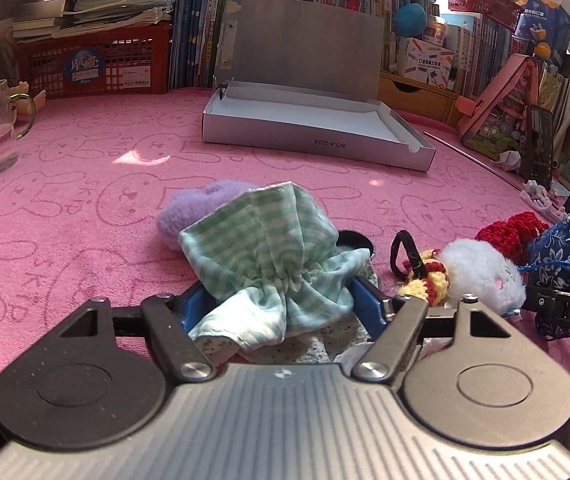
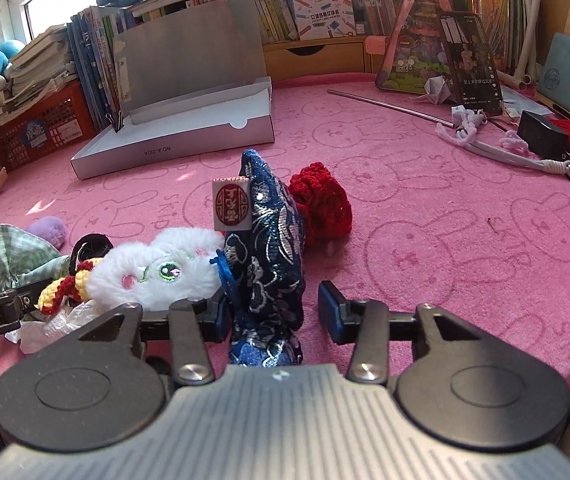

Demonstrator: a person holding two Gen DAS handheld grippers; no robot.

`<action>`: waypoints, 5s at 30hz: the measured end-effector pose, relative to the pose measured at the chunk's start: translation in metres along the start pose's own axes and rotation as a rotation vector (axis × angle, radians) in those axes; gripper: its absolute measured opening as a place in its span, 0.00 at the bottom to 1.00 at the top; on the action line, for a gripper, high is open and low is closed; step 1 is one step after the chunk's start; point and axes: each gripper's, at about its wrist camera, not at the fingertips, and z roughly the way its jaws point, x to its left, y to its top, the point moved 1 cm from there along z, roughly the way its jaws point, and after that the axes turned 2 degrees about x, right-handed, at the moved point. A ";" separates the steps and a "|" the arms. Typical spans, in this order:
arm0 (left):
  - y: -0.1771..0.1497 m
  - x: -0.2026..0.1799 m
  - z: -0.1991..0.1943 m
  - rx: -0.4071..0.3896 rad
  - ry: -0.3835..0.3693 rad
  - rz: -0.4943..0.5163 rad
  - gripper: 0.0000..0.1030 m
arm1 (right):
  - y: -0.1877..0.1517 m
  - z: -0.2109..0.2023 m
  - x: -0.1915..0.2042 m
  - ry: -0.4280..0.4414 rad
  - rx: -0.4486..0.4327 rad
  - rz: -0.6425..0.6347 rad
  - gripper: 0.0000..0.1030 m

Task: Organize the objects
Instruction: 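Lift and carry the gingham cloth and blue pouch toward the white box, then lower the cloth and pouch into the box and open both tools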

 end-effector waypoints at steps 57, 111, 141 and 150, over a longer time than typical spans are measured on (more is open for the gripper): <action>0.084 0.003 -0.004 -0.101 -0.109 -0.044 0.40 | 0.076 -0.005 -0.016 0.136 -0.070 0.066 0.33; 0.191 0.027 0.101 0.013 -0.139 -0.089 0.40 | 0.194 0.109 0.017 0.198 0.074 0.037 0.34; 0.243 0.031 0.187 0.080 -0.171 -0.113 0.40 | 0.244 0.194 0.040 0.196 0.162 0.049 0.34; 0.255 0.031 0.218 0.105 -0.172 -0.098 0.40 | 0.255 0.229 0.045 0.186 0.187 0.067 0.34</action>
